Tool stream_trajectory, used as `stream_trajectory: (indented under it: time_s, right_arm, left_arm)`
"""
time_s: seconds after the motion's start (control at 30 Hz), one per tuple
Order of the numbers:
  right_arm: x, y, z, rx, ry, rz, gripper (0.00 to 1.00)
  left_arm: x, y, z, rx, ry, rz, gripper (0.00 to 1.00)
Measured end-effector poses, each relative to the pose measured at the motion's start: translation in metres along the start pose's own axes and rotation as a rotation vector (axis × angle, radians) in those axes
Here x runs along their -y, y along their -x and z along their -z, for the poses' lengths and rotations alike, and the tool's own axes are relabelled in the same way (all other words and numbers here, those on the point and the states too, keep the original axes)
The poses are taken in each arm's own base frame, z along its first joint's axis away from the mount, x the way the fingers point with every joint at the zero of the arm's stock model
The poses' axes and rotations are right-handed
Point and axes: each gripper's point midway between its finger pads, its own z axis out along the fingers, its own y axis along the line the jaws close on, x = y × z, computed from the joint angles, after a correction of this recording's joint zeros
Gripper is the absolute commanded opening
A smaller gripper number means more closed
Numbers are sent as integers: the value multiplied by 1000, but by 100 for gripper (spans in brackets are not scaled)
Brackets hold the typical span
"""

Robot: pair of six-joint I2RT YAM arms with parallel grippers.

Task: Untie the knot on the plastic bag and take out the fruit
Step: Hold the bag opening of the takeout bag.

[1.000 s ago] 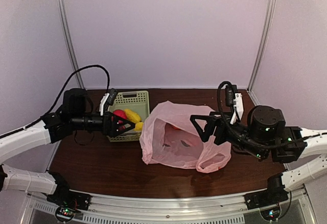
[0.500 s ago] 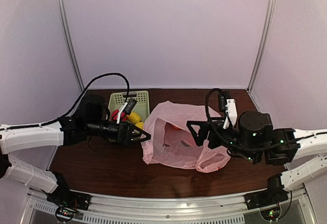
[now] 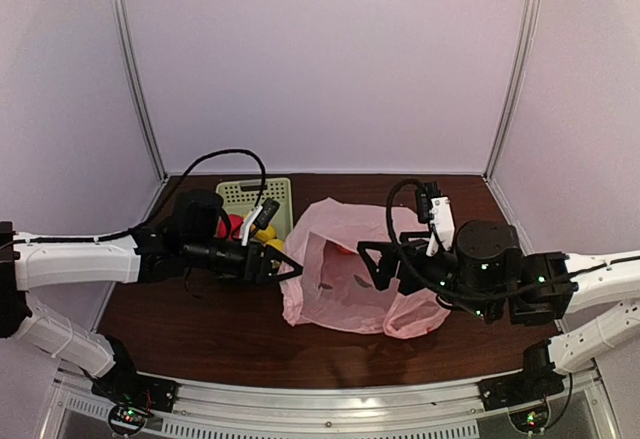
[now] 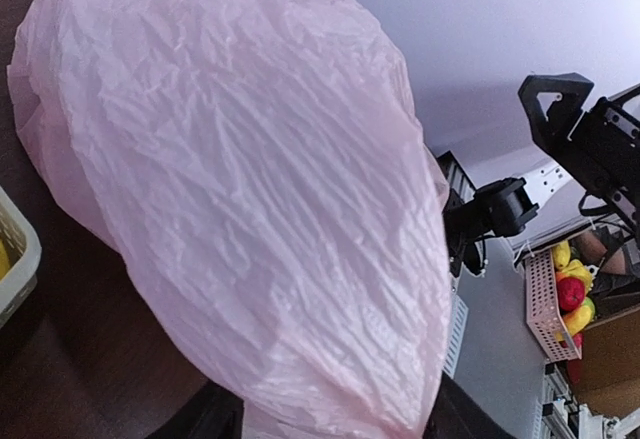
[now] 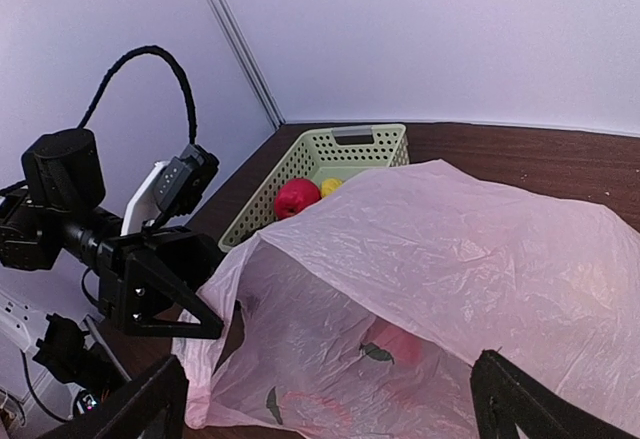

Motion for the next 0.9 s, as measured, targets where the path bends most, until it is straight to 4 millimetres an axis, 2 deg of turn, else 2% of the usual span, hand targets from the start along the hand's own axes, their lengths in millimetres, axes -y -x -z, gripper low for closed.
stream_trajectory:
  time_s: [0.1, 0.23, 0.33, 0.5, 0.73, 0.9]
  right_arm:
    - [-1, -4, -4, -8, 0, 11, 93]
    - [-4, -15, -12, -32, 2, 32, 83]
    - [-8, -23, -18, -45, 12, 35, 78]
    - [-14, -44, -32, -86, 22, 45, 70]
    - [-10, -89, -56, -186, -25, 104, 62]
    - [-5, -105, -66, -228, -57, 127, 57]
  left_arm:
    - [3, 5, -3, 3, -11, -3, 29]
    - [8, 9, -5, 7, -29, -11, 12]
    - [12, 11, -5, 12, -41, -15, 3]
    - [17, 12, -5, 12, -57, -14, 0]
    - [27, 15, -2, 10, -98, -10, 0]
    - [35, 21, 3, 28, -116, -23, 0]
